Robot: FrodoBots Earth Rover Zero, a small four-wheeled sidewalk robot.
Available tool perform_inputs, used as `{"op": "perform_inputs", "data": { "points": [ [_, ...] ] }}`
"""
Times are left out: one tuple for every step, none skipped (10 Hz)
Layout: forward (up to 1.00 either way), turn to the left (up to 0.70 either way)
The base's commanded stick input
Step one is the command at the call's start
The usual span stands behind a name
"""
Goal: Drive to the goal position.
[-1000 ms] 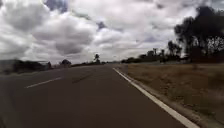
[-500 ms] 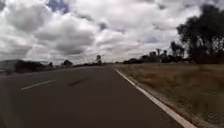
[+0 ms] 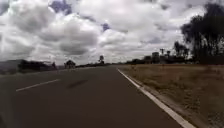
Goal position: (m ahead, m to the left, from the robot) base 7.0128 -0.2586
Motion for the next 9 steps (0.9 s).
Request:
{"op": "perform_inputs", "data": {
  "points": [
    [0.8, 0.0],
    [0.8, 0.0],
    [0.8, 0.0],
    [0.8, 0.0],
    [0.8, 0.0],
    [0.8, 0.0],
    [0.8, 0.0],
    [0.8, 0.0],
    [0.8, 0.0]
  ]
}}
